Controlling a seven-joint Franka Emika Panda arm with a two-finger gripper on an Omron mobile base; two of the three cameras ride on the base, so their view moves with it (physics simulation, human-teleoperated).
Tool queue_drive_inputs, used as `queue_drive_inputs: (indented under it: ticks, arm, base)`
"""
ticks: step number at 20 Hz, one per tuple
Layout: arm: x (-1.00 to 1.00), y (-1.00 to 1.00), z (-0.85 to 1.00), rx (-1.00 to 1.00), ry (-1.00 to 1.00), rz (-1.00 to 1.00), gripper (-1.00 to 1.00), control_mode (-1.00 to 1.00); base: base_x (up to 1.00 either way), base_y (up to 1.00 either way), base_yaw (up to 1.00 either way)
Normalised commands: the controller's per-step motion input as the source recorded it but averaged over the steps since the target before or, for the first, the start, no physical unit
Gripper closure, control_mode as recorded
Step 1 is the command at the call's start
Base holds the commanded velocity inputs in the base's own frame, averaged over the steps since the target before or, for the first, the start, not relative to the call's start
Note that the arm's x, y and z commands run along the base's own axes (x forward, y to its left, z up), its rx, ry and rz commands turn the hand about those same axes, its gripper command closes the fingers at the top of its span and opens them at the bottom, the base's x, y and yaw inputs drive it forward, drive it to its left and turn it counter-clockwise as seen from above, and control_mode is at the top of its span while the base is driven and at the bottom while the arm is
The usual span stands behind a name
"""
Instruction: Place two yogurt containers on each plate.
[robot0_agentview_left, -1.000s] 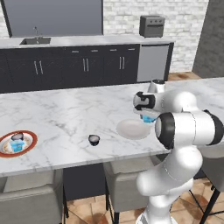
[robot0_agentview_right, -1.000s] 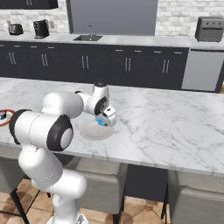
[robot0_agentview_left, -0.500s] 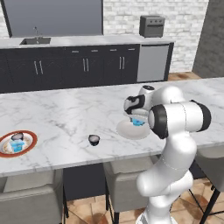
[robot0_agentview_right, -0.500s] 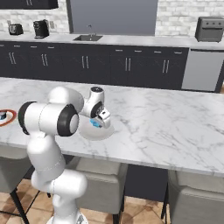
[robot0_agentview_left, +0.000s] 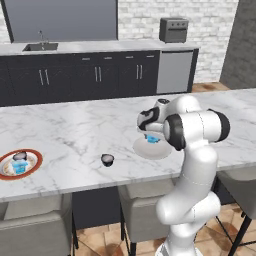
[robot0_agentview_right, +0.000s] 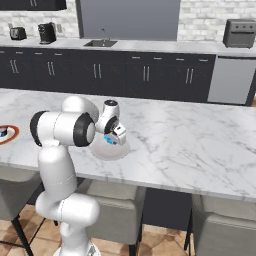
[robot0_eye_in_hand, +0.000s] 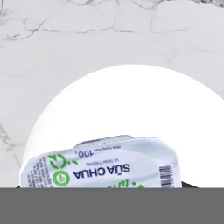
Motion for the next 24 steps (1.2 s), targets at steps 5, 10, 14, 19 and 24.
queue_drive_inputs:
  ticks: [5,10,14,19,24]
  arm:
    - [0.21,0.00,-0.27,0.00,0.00,0.00,1.00,-1.00]
    - [0.25,0.00,-0.34,0.00,0.00,0.00,1.00,-1.00]
    - [0.13,0.00,-0.31,0.00,0.00,0.00,1.00,-1.00]
    - [0.02,0.00,-0.24,0.00,0.00,0.00,-1.00,-1.00]
    - [-0.06,0.00,0.06,0.00,0.00,0.00,-1.00,-1.00]
  base:
    - [0.00,0.00,0.00]
    - [0.00,0.00,0.00]
    - [0.00,0.00,0.00]
    - [0.00,0.00,0.00]
    - [0.00,0.00,0.00]
